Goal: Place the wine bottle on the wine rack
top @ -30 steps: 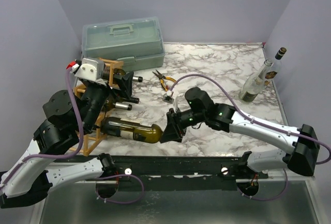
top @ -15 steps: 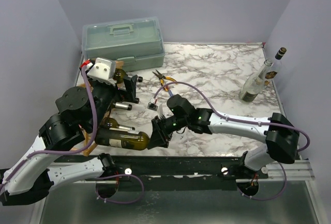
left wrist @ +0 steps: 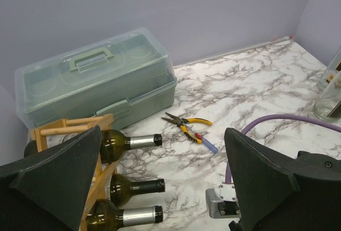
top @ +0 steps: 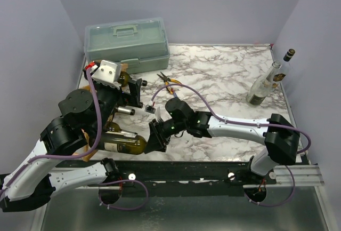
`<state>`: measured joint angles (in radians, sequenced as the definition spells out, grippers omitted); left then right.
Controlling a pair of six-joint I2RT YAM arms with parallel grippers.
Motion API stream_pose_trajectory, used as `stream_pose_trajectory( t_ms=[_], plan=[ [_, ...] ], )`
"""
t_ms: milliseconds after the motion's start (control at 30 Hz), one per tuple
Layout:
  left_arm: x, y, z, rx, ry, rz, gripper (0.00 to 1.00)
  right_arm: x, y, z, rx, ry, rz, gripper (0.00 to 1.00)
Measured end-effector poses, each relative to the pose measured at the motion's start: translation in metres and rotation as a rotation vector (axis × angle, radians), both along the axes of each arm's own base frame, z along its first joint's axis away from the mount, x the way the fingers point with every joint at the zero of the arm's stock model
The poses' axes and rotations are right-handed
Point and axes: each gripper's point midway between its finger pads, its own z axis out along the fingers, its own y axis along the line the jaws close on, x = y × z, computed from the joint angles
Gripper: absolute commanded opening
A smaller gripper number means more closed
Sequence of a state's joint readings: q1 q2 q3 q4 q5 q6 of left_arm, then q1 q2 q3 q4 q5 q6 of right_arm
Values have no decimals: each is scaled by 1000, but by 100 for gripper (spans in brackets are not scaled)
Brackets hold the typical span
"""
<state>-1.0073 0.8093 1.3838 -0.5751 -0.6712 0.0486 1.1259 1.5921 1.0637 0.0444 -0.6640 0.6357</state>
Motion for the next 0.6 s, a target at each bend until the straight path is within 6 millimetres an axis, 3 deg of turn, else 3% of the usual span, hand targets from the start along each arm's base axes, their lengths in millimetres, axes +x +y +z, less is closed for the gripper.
stream_pose_trajectory(
  t_ms=[600],
  plan=[
    [-6, 7, 6, -30, -15, -13, 99, 2, 38, -12, 72, 26, -40, 0]
  ],
)
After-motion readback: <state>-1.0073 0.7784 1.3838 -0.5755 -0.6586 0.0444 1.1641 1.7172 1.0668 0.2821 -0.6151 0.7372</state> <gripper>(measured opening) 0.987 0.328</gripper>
